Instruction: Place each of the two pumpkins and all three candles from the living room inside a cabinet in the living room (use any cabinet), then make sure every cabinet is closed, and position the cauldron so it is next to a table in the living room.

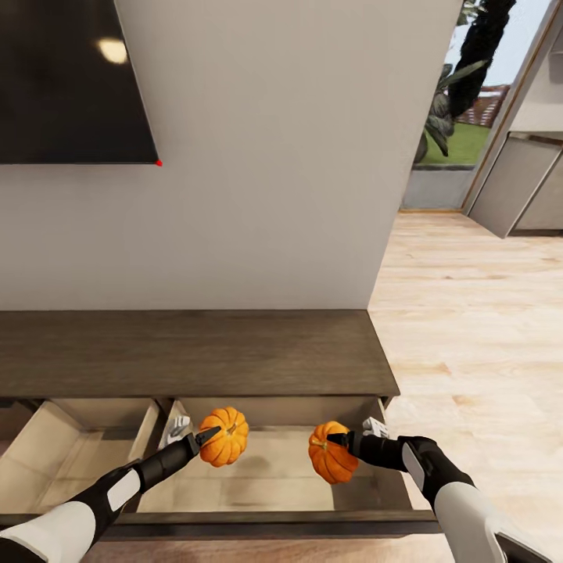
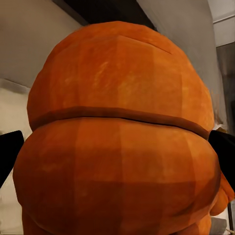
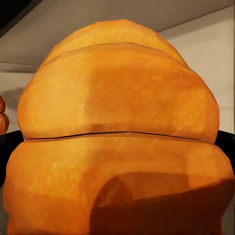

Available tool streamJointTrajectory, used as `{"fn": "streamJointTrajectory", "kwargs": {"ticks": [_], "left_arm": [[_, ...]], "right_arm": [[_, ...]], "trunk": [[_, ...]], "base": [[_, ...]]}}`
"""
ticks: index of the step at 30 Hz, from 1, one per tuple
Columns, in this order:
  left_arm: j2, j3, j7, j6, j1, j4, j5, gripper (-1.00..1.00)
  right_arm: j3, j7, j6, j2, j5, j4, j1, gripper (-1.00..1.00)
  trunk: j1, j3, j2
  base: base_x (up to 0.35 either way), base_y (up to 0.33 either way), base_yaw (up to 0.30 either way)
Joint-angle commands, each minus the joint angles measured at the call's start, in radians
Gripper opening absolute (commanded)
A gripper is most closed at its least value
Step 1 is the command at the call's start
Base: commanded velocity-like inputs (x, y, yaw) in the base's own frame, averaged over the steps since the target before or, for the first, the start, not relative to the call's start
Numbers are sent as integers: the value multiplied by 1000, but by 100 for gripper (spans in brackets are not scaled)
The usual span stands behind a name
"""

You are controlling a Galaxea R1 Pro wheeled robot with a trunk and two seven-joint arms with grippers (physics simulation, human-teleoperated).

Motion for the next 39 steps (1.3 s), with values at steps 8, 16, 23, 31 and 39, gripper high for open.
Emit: {"fn": "streamJointTrajectory", "kwargs": {"ticks": [8, 16, 23, 31, 39], "left_arm": [[-4, 2, 39, 9, -2, -3, 3, -100], [-7, 3, 146, 10, -2, -32, 4, -100], [-7, 3, 171, 12, -2, -57, 4, -100], [-8, 2, 179, 14, -2, -62, 4, -100], [-24, 3, 242, 14, -2, -67, 4, -100]], "right_arm": [[-1, -37, 4, 21, -5, 0, -2, -100], [-1, -39, 8, 23, -9, -1, -11, -100], [-2, -43, 2, 24, -14, -1, -18, -100], [-2, -85, -7, 25, -13, -6, -37, -100], [-7, -150, -149, 28, -18, 6, -45, -100]], "trunk": [[31, -25, -56], [61, -50, -112], [88, -72, -161], [119, -97, -217], [150, -122, -273]], "base": [[0, 0, 0], [0, 0, 0], [0, 0, 0], [0, 0, 0], [0, 0, 0]]}}
